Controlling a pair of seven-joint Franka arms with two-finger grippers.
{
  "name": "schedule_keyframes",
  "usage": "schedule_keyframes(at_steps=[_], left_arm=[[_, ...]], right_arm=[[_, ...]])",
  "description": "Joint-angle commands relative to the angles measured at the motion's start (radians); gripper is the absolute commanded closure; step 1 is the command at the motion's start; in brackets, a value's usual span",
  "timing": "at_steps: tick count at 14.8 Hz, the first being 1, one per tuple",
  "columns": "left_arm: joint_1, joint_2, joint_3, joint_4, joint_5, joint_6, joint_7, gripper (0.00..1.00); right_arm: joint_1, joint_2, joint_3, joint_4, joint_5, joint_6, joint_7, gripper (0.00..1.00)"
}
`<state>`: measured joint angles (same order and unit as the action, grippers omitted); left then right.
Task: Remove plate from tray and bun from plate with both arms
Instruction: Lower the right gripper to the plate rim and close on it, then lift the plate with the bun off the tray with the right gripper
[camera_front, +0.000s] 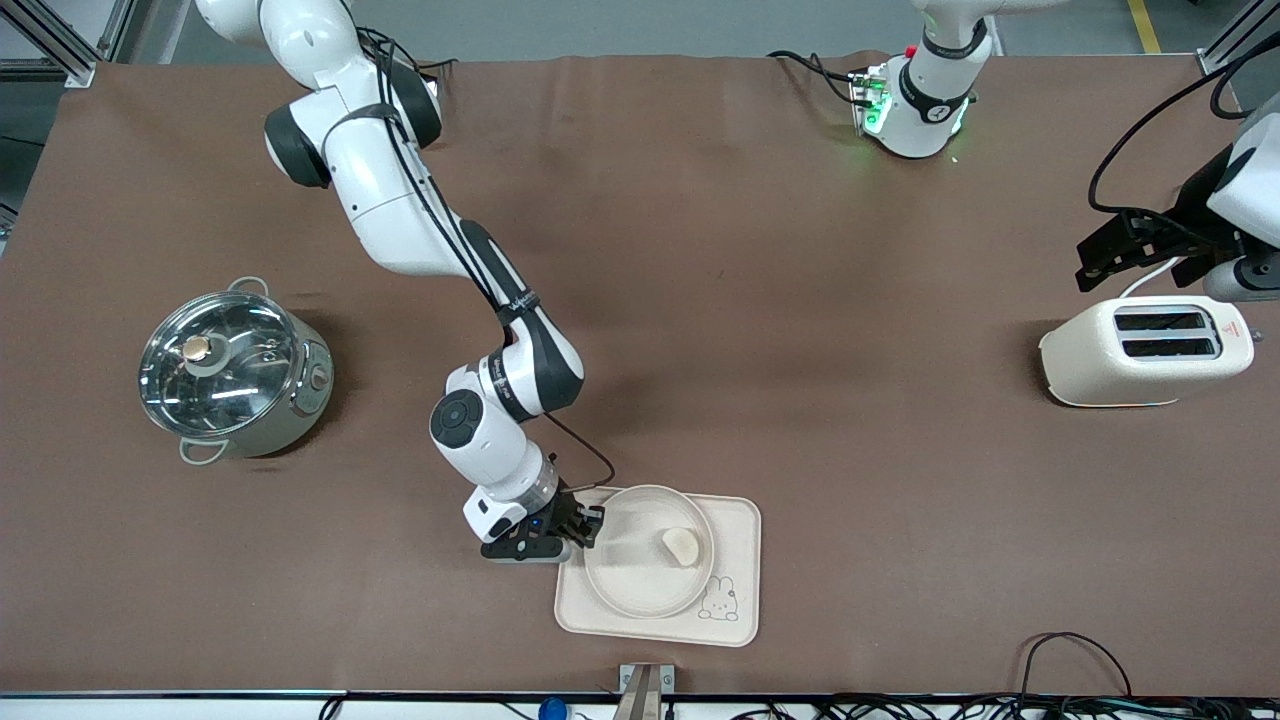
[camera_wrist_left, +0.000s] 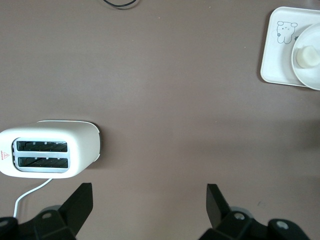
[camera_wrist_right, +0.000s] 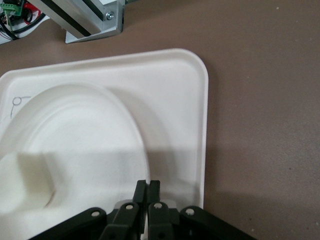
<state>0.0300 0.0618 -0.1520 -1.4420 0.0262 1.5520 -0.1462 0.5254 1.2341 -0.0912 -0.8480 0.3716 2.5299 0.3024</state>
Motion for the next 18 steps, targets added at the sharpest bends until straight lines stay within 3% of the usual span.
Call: schedule_keyframes(at_steps=[1, 7, 18], left_arm=[[0.007, 0.004, -0.005, 0.015, -0.014, -0.013, 0.010, 0.00], [0.008, 0.004, -0.004, 0.015, -0.014, -0.013, 0.010, 0.00], [0.007, 0.004, -0.005, 0.015, -0.014, -0.013, 0.008, 0.00]], right_arm=[[0.005, -0.007, -0.001, -0.020, -0.008, 0.006, -0.057, 0.99], [0.018, -0.021, -0.002, -0.032, -0.049, 0.006, -0.091, 0.99], [0.019, -0.151, -0.002, -0.255, -0.053, 0.004, -0.134, 0.99]])
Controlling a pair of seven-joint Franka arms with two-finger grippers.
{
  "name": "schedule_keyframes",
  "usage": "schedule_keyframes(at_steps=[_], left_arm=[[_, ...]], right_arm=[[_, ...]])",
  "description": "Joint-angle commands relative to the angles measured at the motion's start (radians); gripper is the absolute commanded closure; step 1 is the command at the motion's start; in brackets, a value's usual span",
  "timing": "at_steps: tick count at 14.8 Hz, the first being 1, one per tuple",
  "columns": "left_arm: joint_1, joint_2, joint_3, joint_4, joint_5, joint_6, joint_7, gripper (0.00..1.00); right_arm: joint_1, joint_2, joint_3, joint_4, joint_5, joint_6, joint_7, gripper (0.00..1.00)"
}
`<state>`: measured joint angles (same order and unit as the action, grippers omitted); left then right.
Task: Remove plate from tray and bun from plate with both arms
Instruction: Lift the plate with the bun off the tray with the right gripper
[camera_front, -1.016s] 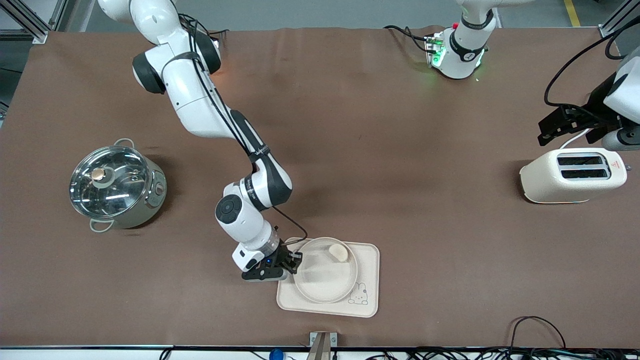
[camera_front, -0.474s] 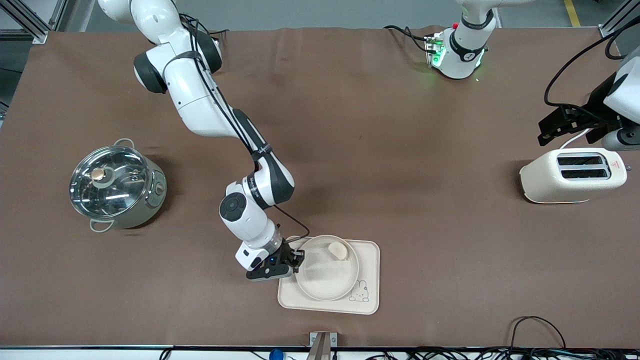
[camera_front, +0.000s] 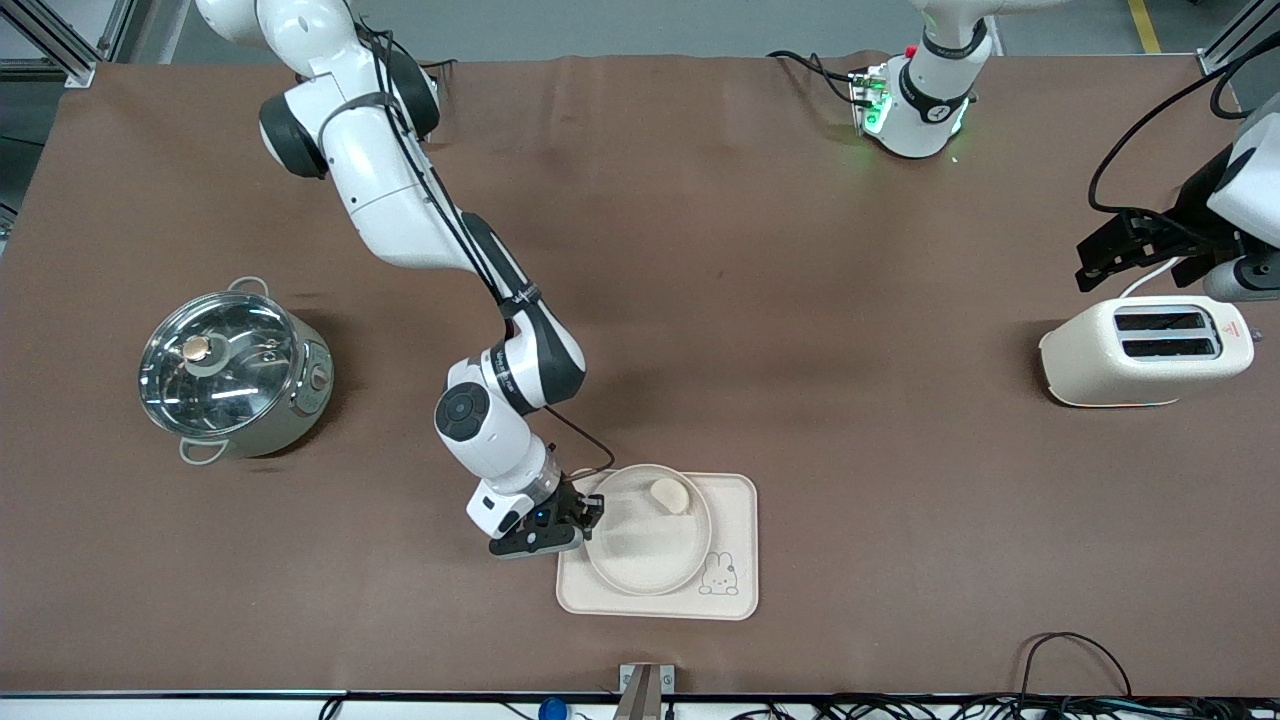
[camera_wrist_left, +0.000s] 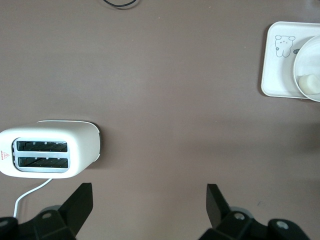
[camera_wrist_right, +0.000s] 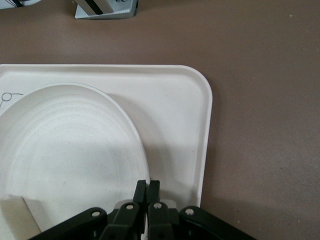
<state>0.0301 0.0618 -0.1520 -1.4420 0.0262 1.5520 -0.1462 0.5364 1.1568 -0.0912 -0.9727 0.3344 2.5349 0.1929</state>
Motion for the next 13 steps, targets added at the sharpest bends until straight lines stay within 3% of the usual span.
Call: schedule_keyframes(at_steps=[1, 7, 13], left_arm=[[0.007, 0.004, -0.005, 0.015, -0.014, -0.013, 0.008, 0.00], [0.007, 0.004, -0.005, 0.015, -0.014, -0.013, 0.008, 0.00], [0.007, 0.004, -0.004, 0.014, -0.014, -0.013, 0.010, 0.00]], right_arm=[[0.011, -0.087, -0.001, -0.148, -0.015, -0.001, -0.024, 0.99], [0.008, -0.181, 0.005, -0.161, -0.005, -0.086, -0.017, 0.99], [0.049, -0.397, 0.019, -0.467, -0.005, -0.087, -0.024, 0.99]])
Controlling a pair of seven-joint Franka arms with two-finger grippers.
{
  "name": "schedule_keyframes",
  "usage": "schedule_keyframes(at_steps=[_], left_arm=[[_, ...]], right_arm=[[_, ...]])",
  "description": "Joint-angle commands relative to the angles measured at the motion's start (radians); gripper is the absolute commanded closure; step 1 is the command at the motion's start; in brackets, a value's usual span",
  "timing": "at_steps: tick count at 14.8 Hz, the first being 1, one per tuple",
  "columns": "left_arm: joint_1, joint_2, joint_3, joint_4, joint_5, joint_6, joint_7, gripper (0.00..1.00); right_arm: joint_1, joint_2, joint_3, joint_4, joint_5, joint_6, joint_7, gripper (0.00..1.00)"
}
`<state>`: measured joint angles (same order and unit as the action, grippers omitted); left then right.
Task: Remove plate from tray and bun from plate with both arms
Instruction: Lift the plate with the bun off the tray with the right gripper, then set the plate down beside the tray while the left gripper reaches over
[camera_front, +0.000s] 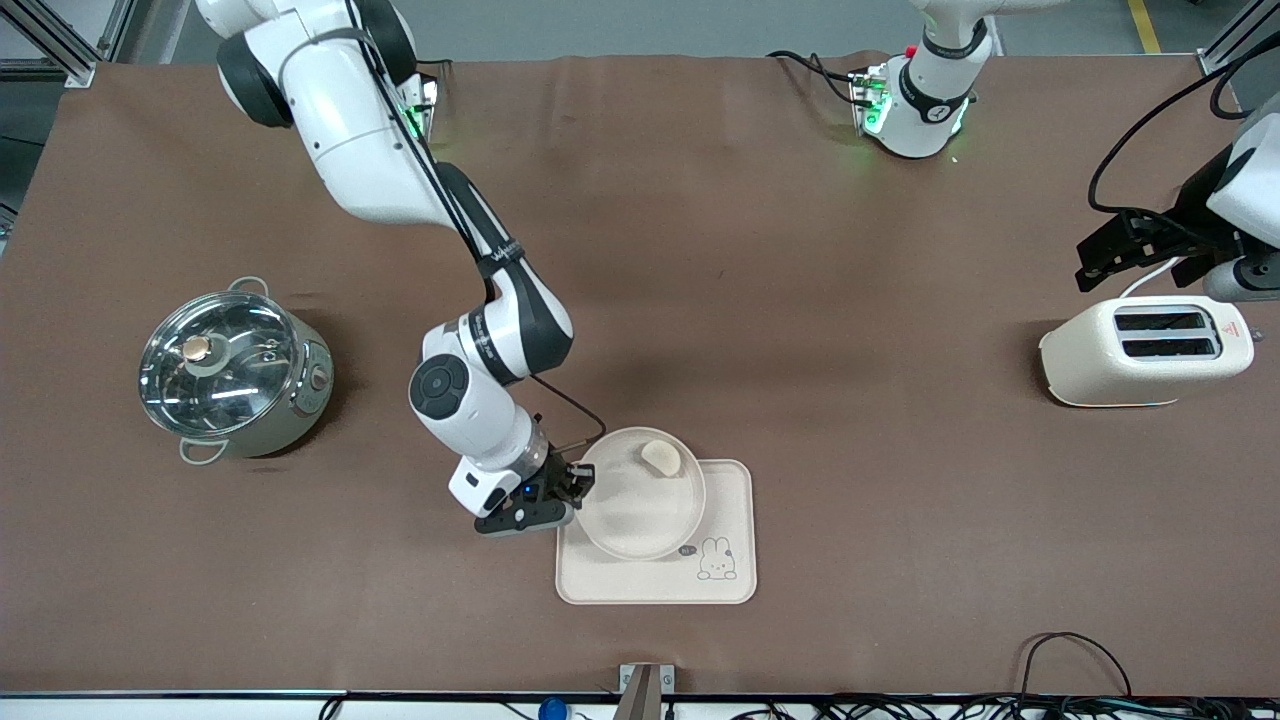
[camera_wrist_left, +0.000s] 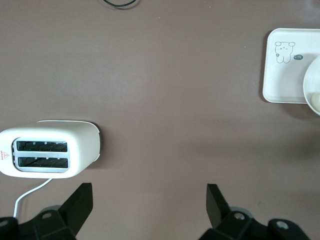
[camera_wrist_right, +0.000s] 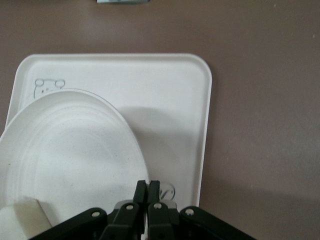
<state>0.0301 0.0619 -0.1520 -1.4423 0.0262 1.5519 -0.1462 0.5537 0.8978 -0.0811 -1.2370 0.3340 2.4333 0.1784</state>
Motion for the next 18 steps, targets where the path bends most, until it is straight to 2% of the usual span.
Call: schedule_keyframes(at_steps=[1, 4, 6, 10, 11, 13, 14, 16, 18], left_arm=[[0.007, 0.004, -0.003, 0.014, -0.014, -0.013, 0.010, 0.00], [0.007, 0.004, -0.005, 0.013, -0.014, -0.013, 0.010, 0.00], [0.007, 0.004, -0.004, 0.013, -0.014, -0.015, 0.010, 0.00], [0.007, 0.003, -0.005, 0.011, -0.014, -0.015, 0.010, 0.00], [0.007, 0.004, -0.005, 0.011, -0.014, -0.016, 0.008, 0.00], [0.005, 0.003, -0.005, 0.007, -0.014, -0.036, 0.010, 0.00], [0.002, 0.001, -0.006, 0.002, -0.020, -0.059, 0.013, 0.00], [-0.007, -0.002, -0.012, -0.023, -0.105, -0.056, -0.016, 0.00], [-0.016, 0.016, -0.047, -0.036, -0.162, 0.015, -0.126, 0.00]], right_arm=[[0.057, -0.166, 0.011, -0.260, -0.004, 0.024, -0.008, 0.99], [0.092, -0.250, 0.014, -0.441, 0.000, 0.122, -0.004, 0.99], [0.100, -0.270, 0.027, -0.530, -0.001, 0.209, -0.010, 0.99], [0.100, -0.269, 0.027, -0.549, -0.001, 0.236, -0.013, 0.98], [0.100, -0.269, 0.027, -0.549, 0.000, 0.234, -0.007, 0.78], [0.100, -0.276, 0.029, -0.573, 0.002, 0.228, 0.003, 0.09], [0.103, -0.299, 0.029, -0.597, 0.004, 0.230, 0.006, 0.00], [0.107, -0.362, 0.027, -0.627, 0.004, 0.205, 0.064, 0.00], [0.092, -0.417, 0.021, -0.621, 0.002, 0.127, 0.092, 0.00]])
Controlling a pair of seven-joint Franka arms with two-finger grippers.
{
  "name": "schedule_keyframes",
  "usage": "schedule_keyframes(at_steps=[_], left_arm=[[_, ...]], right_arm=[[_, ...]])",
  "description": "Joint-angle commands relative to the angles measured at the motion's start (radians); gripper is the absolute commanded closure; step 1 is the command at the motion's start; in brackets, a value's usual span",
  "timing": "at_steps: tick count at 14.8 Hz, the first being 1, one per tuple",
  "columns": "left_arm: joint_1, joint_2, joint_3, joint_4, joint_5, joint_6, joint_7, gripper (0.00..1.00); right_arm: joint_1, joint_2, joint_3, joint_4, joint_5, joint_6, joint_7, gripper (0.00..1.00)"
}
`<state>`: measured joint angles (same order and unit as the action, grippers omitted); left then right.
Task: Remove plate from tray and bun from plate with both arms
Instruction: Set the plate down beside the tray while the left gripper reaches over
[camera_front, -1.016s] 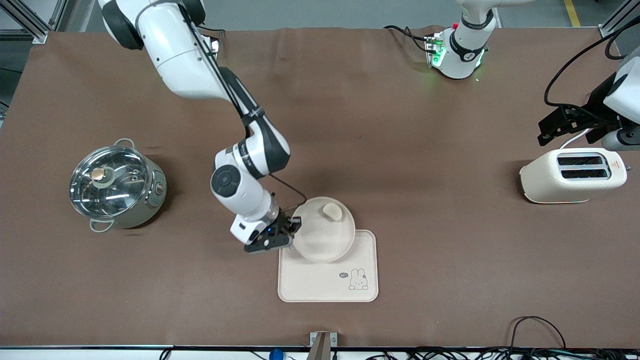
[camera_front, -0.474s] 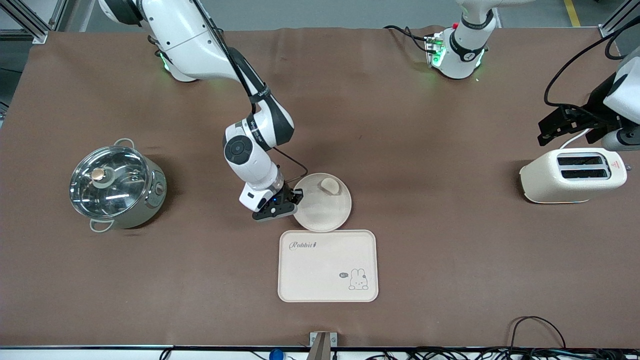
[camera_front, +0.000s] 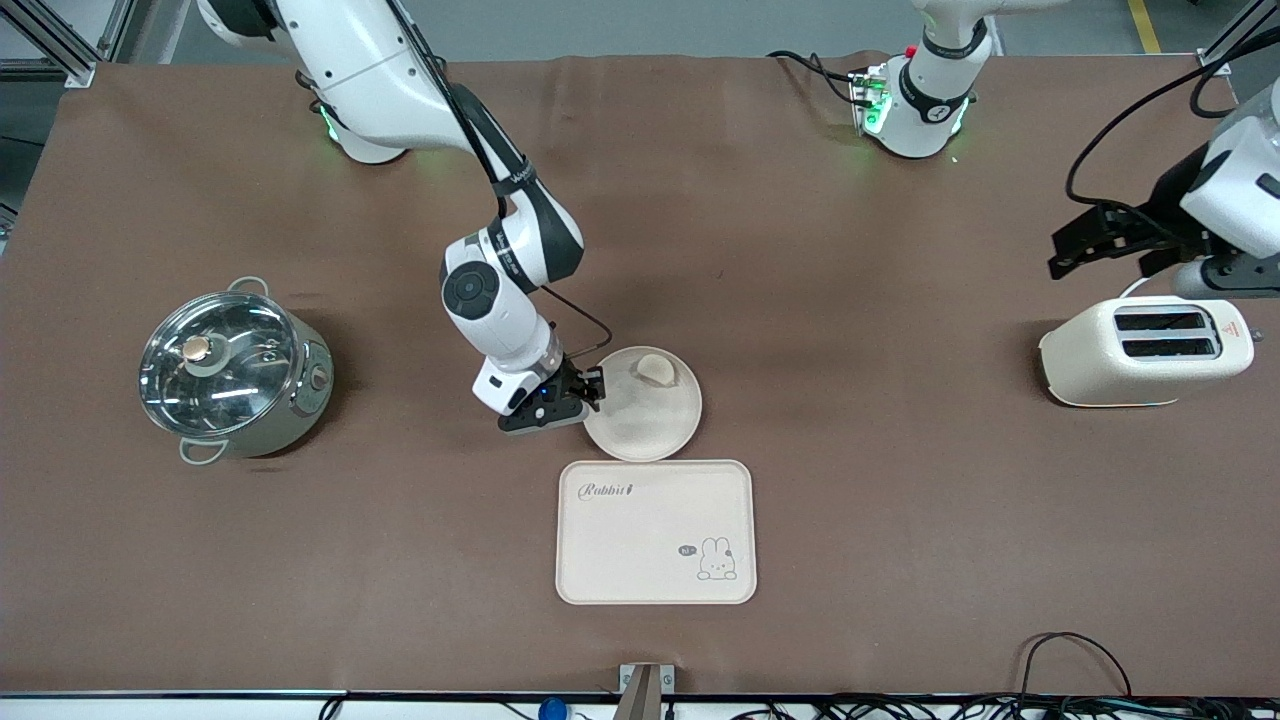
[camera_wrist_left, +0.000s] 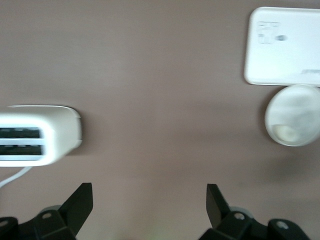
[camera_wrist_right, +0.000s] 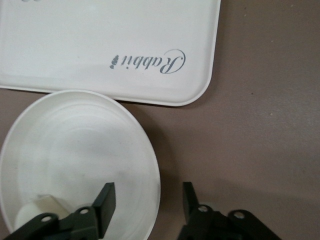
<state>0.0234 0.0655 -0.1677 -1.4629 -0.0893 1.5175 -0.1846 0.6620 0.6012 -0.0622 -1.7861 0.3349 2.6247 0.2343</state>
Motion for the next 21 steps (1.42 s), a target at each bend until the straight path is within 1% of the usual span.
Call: schedule_keyframes(at_steps=[1, 3, 4, 6, 7, 8, 9, 10, 11, 13, 15, 16, 18, 19, 21], left_arm=[[-0.016, 0.039, -0.062, -0.022, -0.079, 0.084, -0.170, 0.00], [-0.039, 0.100, -0.111, -0.022, -0.107, 0.171, -0.278, 0.00], [-0.077, 0.150, -0.128, -0.022, -0.098, 0.225, -0.298, 0.00], [-0.170, 0.251, -0.130, -0.020, -0.077, 0.350, -0.315, 0.00], [-0.219, 0.299, -0.128, -0.019, -0.041, 0.427, -0.318, 0.00], [-0.271, 0.342, -0.128, -0.019, 0.035, 0.494, -0.317, 0.00], [-0.313, 0.379, -0.131, -0.016, 0.134, 0.542, -0.314, 0.00], [-0.363, 0.422, -0.133, -0.014, 0.208, 0.581, -0.323, 0.00], [-0.397, 0.456, -0.131, -0.014, 0.226, 0.622, -0.329, 0.00], [-0.448, 0.522, -0.128, -0.025, 0.233, 0.787, -0.381, 0.00], [-0.485, 0.601, -0.128, -0.024, 0.256, 0.860, -0.432, 0.00], [-0.505, 0.638, -0.125, -0.023, 0.293, 0.898, -0.456, 0.00], [-0.517, 0.700, -0.125, -0.027, 0.373, 0.989, -0.534, 0.00], [-0.516, 0.726, -0.127, -0.025, 0.410, 1.000, -0.550, 0.00], [-0.511, 0.744, -0.127, -0.027, 0.427, 0.998, -0.541, 0.00]], right_arm=[[-0.037, -0.145, -0.005, -0.066, 0.000, -0.090, 0.034, 0.00], [-0.108, -0.188, -0.015, -0.064, -0.002, -0.101, 0.022, 0.00], [-0.142, -0.208, -0.016, -0.059, -0.011, -0.133, 0.022, 0.00], [-0.224, -0.224, -0.025, 0.015, -0.025, -0.291, 0.016, 0.00], [-0.255, -0.228, -0.031, 0.075, -0.054, -0.395, 0.020, 0.00], [-0.275, -0.242, -0.045, 0.120, -0.094, -0.501, 0.025, 0.00], [-0.298, -0.268, -0.068, 0.143, -0.134, -0.575, 0.022, 0.00], [-0.312, -0.300, -0.085, 0.142, -0.169, -0.610, 0.014, 0.00], [-0.333, -0.346, -0.099, 0.134, -0.204, -0.652, 0.010, 0.00], [-0.355, -0.434, -0.102, 0.131, -0.273, -0.762, -0.006, 0.00], [-0.389, -0.532, -0.102, 0.091, -0.341, -0.827, -0.009, 0.00], [-0.410, -0.578, -0.100, 0.073, -0.352, -0.860, -0.024, 0.00], [-0.490, -0.647, -0.094, 0.066, -0.352, -0.940, -0.062, 0.00], [-0.527, -0.673, -0.093, 0.063, -0.352, -0.956, -0.097, 0.00], [-0.588, -0.731, -0.073, 0.041, -0.353, -0.962, -0.170, 0.00]])
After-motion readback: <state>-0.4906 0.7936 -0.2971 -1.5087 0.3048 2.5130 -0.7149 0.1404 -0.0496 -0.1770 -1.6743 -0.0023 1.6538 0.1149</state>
